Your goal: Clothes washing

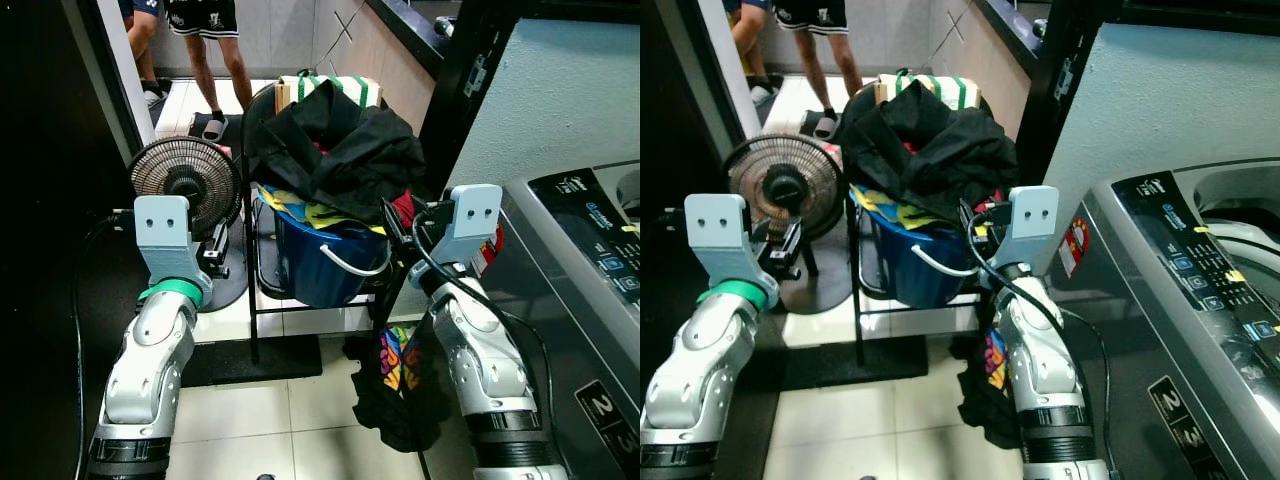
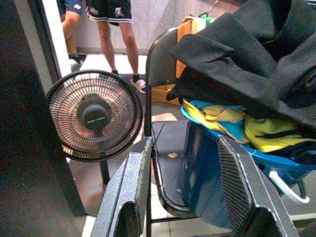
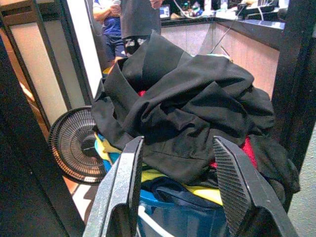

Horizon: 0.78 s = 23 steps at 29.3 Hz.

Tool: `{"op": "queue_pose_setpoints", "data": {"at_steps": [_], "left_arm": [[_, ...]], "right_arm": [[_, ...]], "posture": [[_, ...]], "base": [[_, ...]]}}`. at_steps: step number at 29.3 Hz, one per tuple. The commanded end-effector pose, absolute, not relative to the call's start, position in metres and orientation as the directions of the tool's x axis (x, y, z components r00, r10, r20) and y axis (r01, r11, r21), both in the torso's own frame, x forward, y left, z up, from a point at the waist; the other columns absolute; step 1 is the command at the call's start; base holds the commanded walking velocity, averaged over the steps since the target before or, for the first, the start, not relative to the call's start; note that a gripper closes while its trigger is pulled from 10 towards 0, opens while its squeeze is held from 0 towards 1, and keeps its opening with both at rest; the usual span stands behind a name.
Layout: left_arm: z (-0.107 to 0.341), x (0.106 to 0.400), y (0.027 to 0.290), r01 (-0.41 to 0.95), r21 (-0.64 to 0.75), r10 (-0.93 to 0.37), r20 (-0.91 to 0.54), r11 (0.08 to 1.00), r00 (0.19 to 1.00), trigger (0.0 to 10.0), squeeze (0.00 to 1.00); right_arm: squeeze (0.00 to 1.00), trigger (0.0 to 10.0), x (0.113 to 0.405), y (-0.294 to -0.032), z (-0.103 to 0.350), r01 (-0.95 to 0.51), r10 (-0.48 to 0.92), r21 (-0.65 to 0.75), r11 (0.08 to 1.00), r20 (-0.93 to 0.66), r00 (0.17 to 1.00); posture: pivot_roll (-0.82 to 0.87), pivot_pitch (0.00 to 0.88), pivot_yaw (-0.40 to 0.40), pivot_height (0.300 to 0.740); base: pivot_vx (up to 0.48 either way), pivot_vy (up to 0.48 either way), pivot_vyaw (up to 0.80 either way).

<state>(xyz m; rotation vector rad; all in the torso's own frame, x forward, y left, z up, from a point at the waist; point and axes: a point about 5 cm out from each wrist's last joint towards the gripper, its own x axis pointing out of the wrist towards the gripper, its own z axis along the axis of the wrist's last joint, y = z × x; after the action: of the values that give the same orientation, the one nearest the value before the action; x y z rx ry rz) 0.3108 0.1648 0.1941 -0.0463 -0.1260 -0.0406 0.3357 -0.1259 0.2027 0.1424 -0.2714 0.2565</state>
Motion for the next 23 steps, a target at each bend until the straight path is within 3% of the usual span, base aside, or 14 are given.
{"op": "queue_pose_setpoints", "data": {"at_steps": [1, 23], "left_arm": [[0.1935, 0.3077, 0.1631, 0.057, -0.056, -0.049, 0.136, 0.997, 0.989, 10.0, 0.0], [0.195, 0.3065, 0.1644, 0.066, -0.059, -0.057, 0.141, 0.996, 0.988, 10.0, 0.0]], "right_arm": [[0.0, 10.0, 0.3345, -0.1271, 0.1991, -0.26, 0.225, 0.099, 0.961, 0.273, 0.935], [0.0, 10.0, 0.3343, -0.1249, 0.1982, -0.268, 0.232, 0.103, 0.958, 0.272, 0.934]], "posture": [[0.07, 0.001, 0.009, 0.74], [0.08, 0.007, 0.001, 0.74]], "base": [[0.274, 0.0, 0.0], [0.335, 0.0, 0.0]]}}
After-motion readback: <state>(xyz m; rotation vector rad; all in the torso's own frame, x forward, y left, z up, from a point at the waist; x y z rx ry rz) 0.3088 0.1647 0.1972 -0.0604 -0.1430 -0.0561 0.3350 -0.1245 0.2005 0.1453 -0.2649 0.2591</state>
